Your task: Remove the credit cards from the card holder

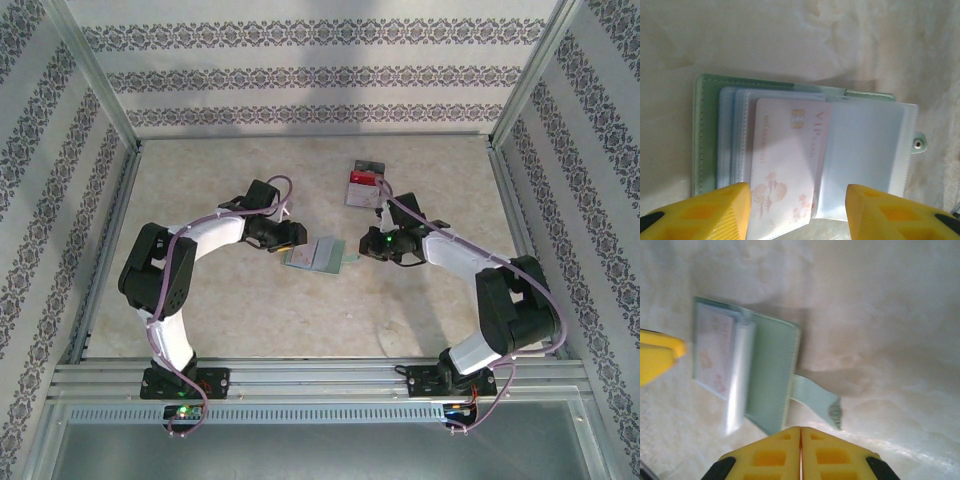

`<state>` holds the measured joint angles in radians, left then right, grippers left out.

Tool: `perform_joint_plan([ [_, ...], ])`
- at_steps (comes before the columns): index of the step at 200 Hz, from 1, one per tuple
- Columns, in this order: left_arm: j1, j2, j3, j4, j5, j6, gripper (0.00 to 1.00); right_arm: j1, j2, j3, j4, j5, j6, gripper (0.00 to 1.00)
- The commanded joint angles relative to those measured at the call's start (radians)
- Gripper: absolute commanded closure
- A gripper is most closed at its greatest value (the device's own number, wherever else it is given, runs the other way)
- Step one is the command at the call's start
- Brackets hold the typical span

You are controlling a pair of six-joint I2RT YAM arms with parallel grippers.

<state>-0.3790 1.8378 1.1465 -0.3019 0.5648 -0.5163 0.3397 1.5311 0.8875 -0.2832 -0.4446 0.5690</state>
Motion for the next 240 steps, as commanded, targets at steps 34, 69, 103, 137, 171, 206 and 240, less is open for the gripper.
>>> perform_joint_plan([
  [34,0.021,-0.001,-0.032,0.05,-0.052,0.007,0.53,0.148,0.066,0.176,-0.017,-0.032,0.053,0.98],
  [69,0.028,0.012,-0.038,0.058,-0.031,0.007,0.56,0.215,0.199,0.246,0.052,-0.019,0.11,0.99],
  [103,0.029,0.007,-0.046,0.067,-0.023,0.008,0.57,0.222,0.272,0.259,0.12,-0.024,0.141,0.99],
  [137,0.03,0.029,-0.036,0.018,-0.045,0.02,0.58,0.201,0.323,0.241,0.108,-0.029,0.128,0.99],
  [171,0.03,0.033,-0.056,0.033,-0.044,0.007,0.58,0.181,0.321,0.189,0.097,-0.008,0.105,0.99],
  [206,0.03,0.006,-0.054,0.03,-0.034,0.019,0.58,0.168,0.328,0.145,0.111,-0.03,0.088,0.99],
  [240,0.03,-0.036,-0.032,0.008,-0.035,0.015,0.58,0.168,0.331,0.119,0.122,-0.02,0.088,1.0],
])
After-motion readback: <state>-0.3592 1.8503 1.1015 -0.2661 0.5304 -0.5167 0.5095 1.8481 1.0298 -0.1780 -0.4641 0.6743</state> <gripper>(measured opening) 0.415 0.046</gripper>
